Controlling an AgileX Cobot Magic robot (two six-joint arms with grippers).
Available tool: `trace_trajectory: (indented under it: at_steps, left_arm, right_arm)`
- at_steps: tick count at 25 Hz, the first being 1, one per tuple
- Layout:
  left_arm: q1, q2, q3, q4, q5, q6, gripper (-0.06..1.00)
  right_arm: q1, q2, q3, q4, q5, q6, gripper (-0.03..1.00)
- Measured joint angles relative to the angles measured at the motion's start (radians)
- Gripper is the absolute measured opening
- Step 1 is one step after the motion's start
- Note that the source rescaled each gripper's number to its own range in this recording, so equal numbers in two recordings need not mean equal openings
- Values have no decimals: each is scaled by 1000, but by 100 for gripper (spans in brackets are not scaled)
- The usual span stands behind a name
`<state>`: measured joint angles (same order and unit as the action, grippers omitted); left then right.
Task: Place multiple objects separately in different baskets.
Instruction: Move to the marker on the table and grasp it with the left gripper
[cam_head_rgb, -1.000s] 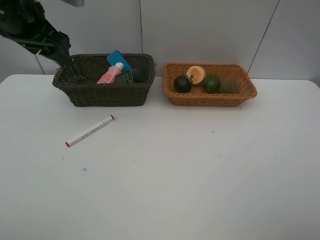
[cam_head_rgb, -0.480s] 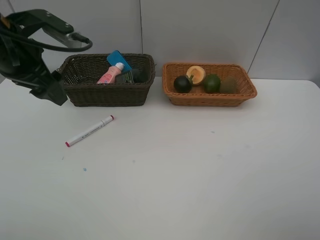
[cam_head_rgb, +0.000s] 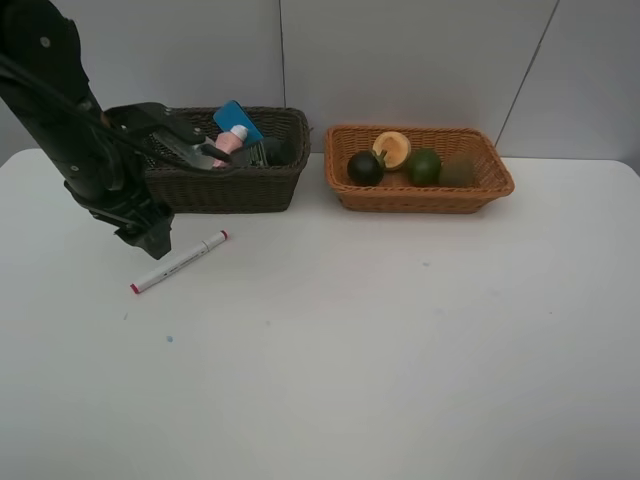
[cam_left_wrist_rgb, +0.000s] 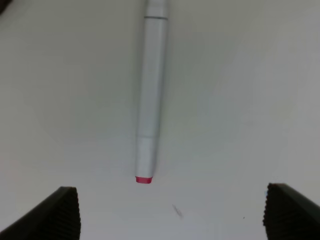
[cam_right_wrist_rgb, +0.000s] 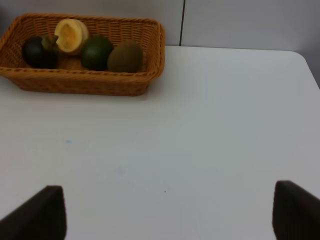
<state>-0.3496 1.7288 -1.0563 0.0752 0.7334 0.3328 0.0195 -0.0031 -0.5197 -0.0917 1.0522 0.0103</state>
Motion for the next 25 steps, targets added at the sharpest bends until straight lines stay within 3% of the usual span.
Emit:
trace_trajectory:
  at_steps: [12,25]
  left_arm:
    - [0,188,-4,-2,-138,24,96]
    - [3,292,-117,-9,-143,50,96]
  right_arm:
    - [0,0,0,0,0,0,100]
    - [0,0,0,0,0,0,100]
